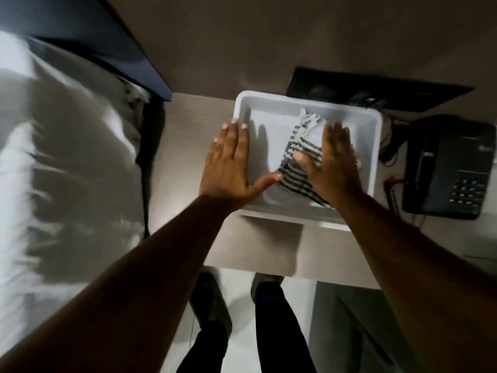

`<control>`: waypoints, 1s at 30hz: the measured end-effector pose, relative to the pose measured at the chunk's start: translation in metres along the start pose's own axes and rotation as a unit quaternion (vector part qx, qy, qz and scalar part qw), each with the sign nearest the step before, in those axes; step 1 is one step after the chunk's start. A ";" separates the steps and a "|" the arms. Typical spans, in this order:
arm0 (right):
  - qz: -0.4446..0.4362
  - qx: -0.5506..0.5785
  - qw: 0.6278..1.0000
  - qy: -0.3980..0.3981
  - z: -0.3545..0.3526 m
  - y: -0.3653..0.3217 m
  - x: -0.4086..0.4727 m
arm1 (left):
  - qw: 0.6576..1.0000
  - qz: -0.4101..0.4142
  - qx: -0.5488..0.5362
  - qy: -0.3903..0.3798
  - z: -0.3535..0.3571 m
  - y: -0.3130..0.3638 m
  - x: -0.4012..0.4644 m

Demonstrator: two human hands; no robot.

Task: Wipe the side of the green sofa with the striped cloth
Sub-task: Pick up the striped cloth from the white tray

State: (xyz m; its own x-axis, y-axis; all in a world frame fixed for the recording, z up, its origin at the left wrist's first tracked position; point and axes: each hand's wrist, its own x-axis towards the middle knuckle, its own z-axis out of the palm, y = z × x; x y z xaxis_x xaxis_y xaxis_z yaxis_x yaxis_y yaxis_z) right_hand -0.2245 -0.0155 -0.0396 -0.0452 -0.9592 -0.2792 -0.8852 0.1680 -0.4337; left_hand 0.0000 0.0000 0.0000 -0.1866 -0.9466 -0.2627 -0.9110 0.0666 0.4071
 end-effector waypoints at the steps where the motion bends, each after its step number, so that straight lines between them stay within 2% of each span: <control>1: 0.000 -0.022 1.000 0.002 0.010 0.005 0.005 | 1.000 0.011 0.007 0.011 0.009 -0.001 0.004; 6: -0.032 -0.150 0.988 0.004 0.041 0.016 0.010 | 0.994 0.031 0.098 0.032 0.033 -0.008 0.010; 13: -0.083 -0.209 0.969 0.101 0.053 0.021 0.005 | 0.990 0.026 0.132 0.029 0.037 -0.009 0.012; 19: -0.096 -0.122 0.977 0.145 0.050 0.021 0.010 | 0.991 0.017 0.132 0.027 0.036 -0.008 0.010; 22: -0.028 -0.019 0.988 0.154 0.043 0.013 0.010 | 0.992 0.026 0.119 0.040 0.035 -0.009 0.009; 24: 0.032 0.097 0.979 0.175 0.032 0.003 0.005 | 0.991 0.036 0.120 0.040 0.034 -0.011 0.009; 26: 0.085 0.213 0.943 0.242 0.008 -0.005 -0.011 | 0.990 0.060 0.124 0.031 0.032 -0.009 0.008; 27: 0.101 0.280 0.912 0.281 -0.007 -0.008 -0.022 | 0.989 0.074 0.125 0.028 0.031 -0.008 0.006; 28: 0.117 0.359 0.875 0.303 -0.021 -0.011 -0.034 | 0.988 0.085 0.128 0.025 0.028 -0.006 0.004; 30: 0.142 0.535 0.781 0.290 -0.050 -0.023 -0.054 | 0.988 0.093 0.125 0.022 0.017 -0.003 0.000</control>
State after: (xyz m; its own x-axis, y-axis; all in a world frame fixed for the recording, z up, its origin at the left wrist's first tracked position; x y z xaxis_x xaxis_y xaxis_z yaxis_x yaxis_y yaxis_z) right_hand -0.2246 0.0214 0.0284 -0.6463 -0.7381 -0.1937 0.0777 0.1888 -0.9789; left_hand -0.0034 0.0054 -0.0155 -0.3472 -0.9236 -0.1629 -0.9262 0.3105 0.2138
